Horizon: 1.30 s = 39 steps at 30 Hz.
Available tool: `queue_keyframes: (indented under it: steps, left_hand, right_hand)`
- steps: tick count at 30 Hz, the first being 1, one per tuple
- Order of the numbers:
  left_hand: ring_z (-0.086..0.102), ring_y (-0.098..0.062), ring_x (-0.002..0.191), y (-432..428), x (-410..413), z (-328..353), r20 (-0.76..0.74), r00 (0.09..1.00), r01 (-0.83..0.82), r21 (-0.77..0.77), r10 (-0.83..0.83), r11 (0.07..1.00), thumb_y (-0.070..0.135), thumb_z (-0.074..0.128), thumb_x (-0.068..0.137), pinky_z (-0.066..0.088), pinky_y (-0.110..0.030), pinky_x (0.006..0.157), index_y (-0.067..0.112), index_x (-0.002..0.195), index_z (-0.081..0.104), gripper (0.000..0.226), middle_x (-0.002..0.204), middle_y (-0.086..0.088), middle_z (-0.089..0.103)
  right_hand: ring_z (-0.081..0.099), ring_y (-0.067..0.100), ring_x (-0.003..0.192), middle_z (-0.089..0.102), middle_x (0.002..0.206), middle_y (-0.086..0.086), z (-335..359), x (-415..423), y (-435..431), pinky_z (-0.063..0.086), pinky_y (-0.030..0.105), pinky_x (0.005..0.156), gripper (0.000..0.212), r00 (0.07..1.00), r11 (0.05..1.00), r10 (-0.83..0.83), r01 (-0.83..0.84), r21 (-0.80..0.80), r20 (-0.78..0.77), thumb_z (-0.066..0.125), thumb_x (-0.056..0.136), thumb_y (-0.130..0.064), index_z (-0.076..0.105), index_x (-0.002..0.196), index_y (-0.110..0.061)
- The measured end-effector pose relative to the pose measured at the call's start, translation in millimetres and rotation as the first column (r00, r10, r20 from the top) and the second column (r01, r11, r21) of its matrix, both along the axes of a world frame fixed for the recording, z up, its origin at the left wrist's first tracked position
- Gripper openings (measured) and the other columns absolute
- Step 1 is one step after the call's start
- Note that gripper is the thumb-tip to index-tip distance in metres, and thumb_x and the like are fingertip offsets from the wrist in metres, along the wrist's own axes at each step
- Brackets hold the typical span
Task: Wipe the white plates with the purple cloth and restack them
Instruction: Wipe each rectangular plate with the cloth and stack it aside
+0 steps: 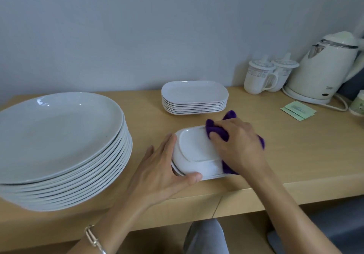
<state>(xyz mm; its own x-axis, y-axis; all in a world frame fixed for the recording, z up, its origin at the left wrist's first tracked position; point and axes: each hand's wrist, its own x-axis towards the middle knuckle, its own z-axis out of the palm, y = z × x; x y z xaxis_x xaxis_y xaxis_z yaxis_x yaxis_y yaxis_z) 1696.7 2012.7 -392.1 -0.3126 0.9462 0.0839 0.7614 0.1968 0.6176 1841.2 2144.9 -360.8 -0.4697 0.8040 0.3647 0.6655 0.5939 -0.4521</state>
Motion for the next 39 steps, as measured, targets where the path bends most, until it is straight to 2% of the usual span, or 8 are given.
queue_keyframes:
  steps: [7,11,16,21,25,28,34,39]
  left_hand:
    - [0.034,0.023,0.116,6,1,-2,0.012,0.998,0.066,0.105,-0.067,0.992,0.082,0.055,0.056,0.025,-0.036,0.117,0.049,0.14,0.023,0.095,0.127,0.042,0.034]
    - [0.041,0.013,0.121,6,-1,-4,-0.006,0.998,0.058,0.133,-0.058,0.989,0.086,0.054,0.062,0.033,-0.039,0.111,0.044,0.141,0.029,0.093,0.133,0.037,0.038]
    - [0.026,0.009,0.139,5,-2,-10,-0.027,0.997,0.08,0.166,-0.077,0.983,0.074,0.05,0.073,0.031,-0.043,0.115,0.039,0.153,0.015,0.094,0.154,0.033,0.017]
    - [0.021,0.018,0.138,4,-1,-10,0.012,0.997,0.075,0.281,-0.081,0.957,0.068,0.059,0.072,0.033,-0.026,0.112,0.048,0.15,0.01,0.094,0.15,0.044,0.011]
    - [0.028,0.007,0.14,5,-5,-15,0.013,0.996,0.086,0.267,-0.093,0.96,0.065,0.057,0.076,0.037,-0.032,0.111,0.039,0.152,0.021,0.088,0.154,0.031,0.025]
    - [0.014,0.012,0.143,3,-5,-19,-0.065,0.993,0.114,0.247,-0.101,0.962,0.068,0.044,0.082,0.028,-0.029,0.116,0.045,0.15,0.018,0.076,0.157,0.03,0.013]
    - [-0.017,0.005,0.147,2,-5,-26,-0.322,0.932,0.206,0.095,-0.166,0.974,0.077,-0.002,0.088,-0.002,-0.033,0.121,0.043,0.152,0.007,0.072,0.158,0.021,-0.013]
    - [0.007,-0.01,0.15,3,-4,-32,-0.452,0.882,0.23,0.172,-0.131,0.958,0.059,0.007,0.102,0.012,-0.041,0.116,0.034,0.15,0.031,0.059,0.163,0.002,0.021]
  right_hand:
    - [0.05,0.028,0.105,0.063,0.111,0.003,-3,-37,-40,0.039,0.036,0.093,0.031,0.985,0.985,0.175,-0.175,0.017,-0.006,0.054,0.088,-0.034,0.066,0.112,-0.018]
    - [0.05,0.026,0.101,0.061,0.107,0.001,1,-45,-31,0.042,0.039,0.091,0.028,0.978,0.978,0.206,-0.206,-0.019,0.016,0.052,0.088,-0.033,0.065,0.109,-0.019]
    - [0.05,0.026,0.104,0.06,0.109,0.002,4,-63,-16,0.042,0.038,0.093,0.028,0.977,0.97,0.208,-0.212,-0.117,-0.04,0.05,0.089,-0.031,0.065,0.109,-0.02]
    - [0.048,0.027,0.104,0.059,0.112,0.005,-2,-62,-23,0.039,0.038,0.095,0.028,0.977,0.97,0.186,-0.199,-0.139,-0.103,0.048,0.092,-0.031,0.064,0.111,-0.019]
    - [0.054,0.021,0.081,0.061,0.083,0.002,6,-59,-21,0.045,0.032,0.076,0.021,0.964,0.957,0.206,-0.234,-0.169,-0.166,0.046,0.09,-0.027,0.062,0.081,-0.016]
    - [0.053,0.014,0.07,0.061,0.07,-0.001,20,-49,-17,0.041,0.023,0.065,0.024,0.952,0.935,0.237,-0.278,-0.22,-0.195,0.048,0.091,-0.024,0.065,0.079,-0.013]
    - [0.053,0.015,0.081,0.067,0.081,0.01,34,-21,0,0.039,0.019,0.069,0.023,0.95,0.958,0.178,-0.227,-0.175,-0.256,0.054,0.093,-0.023,0.068,0.092,-0.007]
    - [0.056,0.023,0.079,0.064,0.078,0.002,20,-7,20,0.039,0.024,0.067,0.023,0.989,0.984,0.12,-0.131,-0.12,-0.089,0.052,0.093,-0.025,0.068,0.081,-0.013]
